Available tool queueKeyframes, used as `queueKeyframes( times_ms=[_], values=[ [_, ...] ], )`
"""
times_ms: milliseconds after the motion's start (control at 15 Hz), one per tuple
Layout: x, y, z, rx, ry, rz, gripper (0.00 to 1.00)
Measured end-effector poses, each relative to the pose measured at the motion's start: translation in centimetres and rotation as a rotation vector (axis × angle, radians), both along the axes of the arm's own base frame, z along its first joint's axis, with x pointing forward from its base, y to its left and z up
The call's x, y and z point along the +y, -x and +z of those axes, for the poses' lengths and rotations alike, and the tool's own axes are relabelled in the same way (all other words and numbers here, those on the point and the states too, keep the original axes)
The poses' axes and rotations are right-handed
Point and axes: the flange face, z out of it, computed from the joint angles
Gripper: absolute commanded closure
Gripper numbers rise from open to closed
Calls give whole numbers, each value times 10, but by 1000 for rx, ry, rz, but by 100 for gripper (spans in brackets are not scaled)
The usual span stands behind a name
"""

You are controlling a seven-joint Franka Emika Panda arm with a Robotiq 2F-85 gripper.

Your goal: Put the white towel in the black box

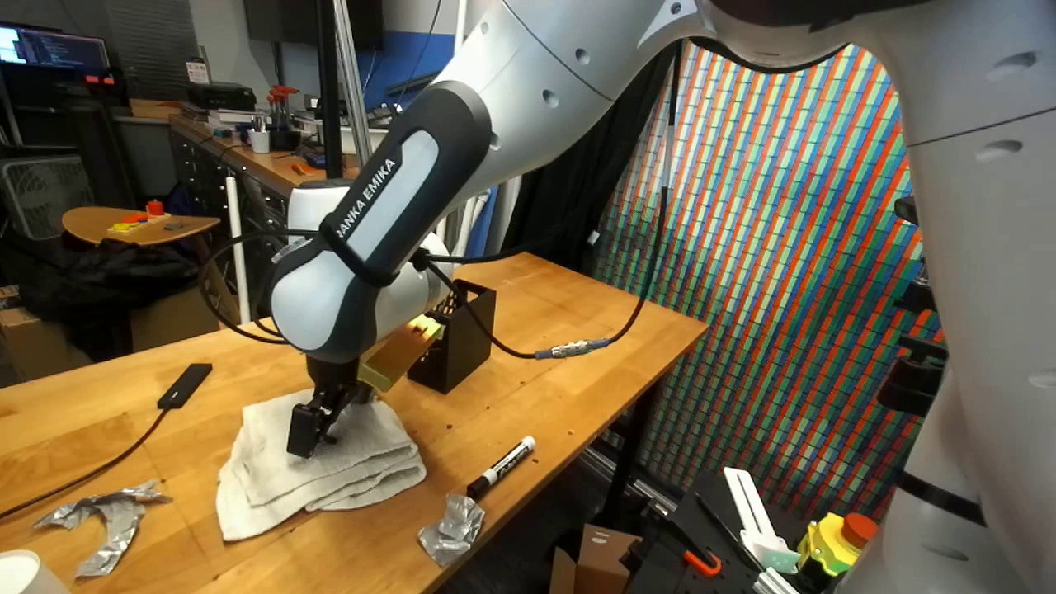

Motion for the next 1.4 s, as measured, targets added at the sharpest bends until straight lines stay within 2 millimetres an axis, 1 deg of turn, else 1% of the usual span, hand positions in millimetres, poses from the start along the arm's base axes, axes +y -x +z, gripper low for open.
queueKeyframes(
  times_ms=[200, 267, 400, 467, 600, 667, 733, 933, 1133, 1400],
  values=[
    [0, 0, 0, 8, -18, -37, 72],
    [-1, 1, 1, 9, -25, -51, 81],
    [-4, 2, 5, 8, -35, -74, 95],
    [-6, 2, 9, 4, -36, -81, 100],
    [-9, 5, 22, -10, -38, -92, 100],
    [-11, 7, 31, -20, -37, -96, 98],
    [-15, 9, 41, -32, -37, -101, 100],
    [-31, 12, 80, -86, -35, -124, 100],
    [-59, 16, 127, -149, -31, -169, 100],
    [-117, 20, 189, -236, 11, -251, 100]
  ],
)
